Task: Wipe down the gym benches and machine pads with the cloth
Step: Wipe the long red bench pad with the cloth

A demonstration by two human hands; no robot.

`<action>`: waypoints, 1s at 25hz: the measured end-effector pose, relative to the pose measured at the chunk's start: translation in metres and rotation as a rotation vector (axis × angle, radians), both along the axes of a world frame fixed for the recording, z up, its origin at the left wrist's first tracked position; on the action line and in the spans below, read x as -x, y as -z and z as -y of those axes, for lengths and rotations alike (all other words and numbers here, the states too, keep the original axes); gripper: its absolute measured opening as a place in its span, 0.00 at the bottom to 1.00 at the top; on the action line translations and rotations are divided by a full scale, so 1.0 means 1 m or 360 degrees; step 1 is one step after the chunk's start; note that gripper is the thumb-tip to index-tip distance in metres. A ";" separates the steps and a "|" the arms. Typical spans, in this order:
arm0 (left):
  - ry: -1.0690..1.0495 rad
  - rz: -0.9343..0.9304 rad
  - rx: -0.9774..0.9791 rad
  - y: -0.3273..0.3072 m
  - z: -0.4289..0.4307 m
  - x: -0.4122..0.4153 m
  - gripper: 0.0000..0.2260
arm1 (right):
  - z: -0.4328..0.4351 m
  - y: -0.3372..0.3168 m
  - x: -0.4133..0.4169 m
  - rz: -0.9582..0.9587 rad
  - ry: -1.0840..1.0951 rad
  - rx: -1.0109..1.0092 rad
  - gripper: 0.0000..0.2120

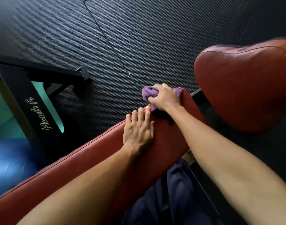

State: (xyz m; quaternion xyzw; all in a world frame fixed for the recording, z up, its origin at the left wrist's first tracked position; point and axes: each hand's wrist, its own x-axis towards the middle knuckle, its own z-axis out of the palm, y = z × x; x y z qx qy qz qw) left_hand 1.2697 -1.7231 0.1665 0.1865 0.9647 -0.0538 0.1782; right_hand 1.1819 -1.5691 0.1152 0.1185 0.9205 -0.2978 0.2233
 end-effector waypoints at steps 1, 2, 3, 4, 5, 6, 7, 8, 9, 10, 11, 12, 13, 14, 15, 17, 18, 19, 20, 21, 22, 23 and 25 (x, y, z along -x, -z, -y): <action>0.0004 -0.0005 -0.0003 0.000 0.000 -0.001 0.26 | 0.005 -0.003 -0.003 -0.0012 -0.0087 0.0071 0.23; 0.0003 -0.0007 -0.0002 0.001 0.001 -0.001 0.26 | 0.007 -0.007 -0.010 -0.0036 -0.0186 0.0162 0.24; 0.0003 -0.0005 -0.0001 0.001 0.001 0.000 0.26 | 0.002 -0.008 -0.016 -0.0056 -0.0242 0.0248 0.25; 0.0003 -0.0008 -0.0004 0.000 0.000 -0.001 0.26 | -0.010 -0.007 -0.019 -0.0071 -0.0230 0.0290 0.24; -0.0006 -0.0011 -0.0007 0.000 -0.001 -0.001 0.26 | -0.021 -0.002 -0.017 -0.0094 -0.0173 0.0243 0.24; -0.0014 -0.0012 -0.0004 0.000 -0.001 -0.001 0.26 | -0.030 0.004 -0.014 -0.0100 -0.0065 0.0134 0.23; -0.0018 -0.0009 0.0001 0.000 0.000 0.000 0.26 | -0.035 0.009 -0.009 -0.0084 0.0079 0.0031 0.22; -0.0015 -0.0003 0.0009 -0.001 0.000 0.000 0.26 | -0.034 0.011 -0.008 -0.0070 0.0215 -0.0015 0.21; -0.0014 0.0007 0.0022 -0.002 0.000 -0.001 0.26 | -0.028 0.010 -0.011 -0.0097 0.0300 -0.0004 0.21; -0.0013 0.0014 0.0036 -0.004 -0.001 -0.001 0.26 | -0.018 0.004 -0.020 -0.0171 0.0331 0.0042 0.20; -0.0013 0.0023 0.0048 -0.006 -0.002 -0.001 0.26 | -0.008 -0.004 -0.033 -0.0277 0.0341 0.0109 0.20; -0.0014 0.0027 0.0054 -0.006 -0.002 0.000 0.26 | -0.001 -0.011 -0.050 -0.0375 0.0348 0.0186 0.20; -0.0010 0.0030 0.0063 -0.007 -0.003 0.000 0.26 | 0.000 -0.015 -0.070 -0.0418 0.0362 0.0256 0.21; -0.0007 0.0036 0.0075 -0.008 -0.003 0.000 0.27 | -0.004 -0.016 -0.090 -0.0428 0.0381 0.0295 0.23; -0.0009 0.0040 0.0094 -0.008 -0.004 0.000 0.27 | -0.013 -0.013 -0.109 -0.0428 0.0405 0.0300 0.25; -0.0016 0.0044 0.0131 -0.003 -0.008 0.006 0.27 | -0.041 0.006 -0.128 -0.0415 0.0513 0.0198 0.27; -0.0004 0.0054 0.0131 0.002 -0.011 0.010 0.28 | -0.054 0.018 -0.127 -0.0384 0.0622 0.0105 0.27; -0.0004 0.0067 0.0123 0.005 -0.016 0.014 0.27 | -0.064 0.027 -0.118 -0.0323 0.0726 0.0043 0.26; -0.0007 0.0074 0.0106 0.009 -0.022 0.019 0.27 | -0.071 0.035 -0.103 -0.0266 0.0827 0.0011 0.25; -0.0026 0.0092 0.0072 0.013 -0.030 0.025 0.25 | -0.072 0.039 -0.086 -0.0242 0.0917 0.0008 0.24; -0.0070 0.0131 0.0030 0.017 -0.039 0.031 0.22 | -0.070 0.038 -0.069 -0.0267 0.0956 0.0034 0.23; -0.0137 0.0180 -0.0013 0.021 -0.048 0.038 0.19 | -0.064 0.037 -0.059 -0.0338 0.0908 0.0050 0.23; -0.0258 0.0235 -0.0069 0.027 -0.065 0.048 0.15 | -0.047 0.031 -0.067 -0.0476 0.0600 0.0069 0.23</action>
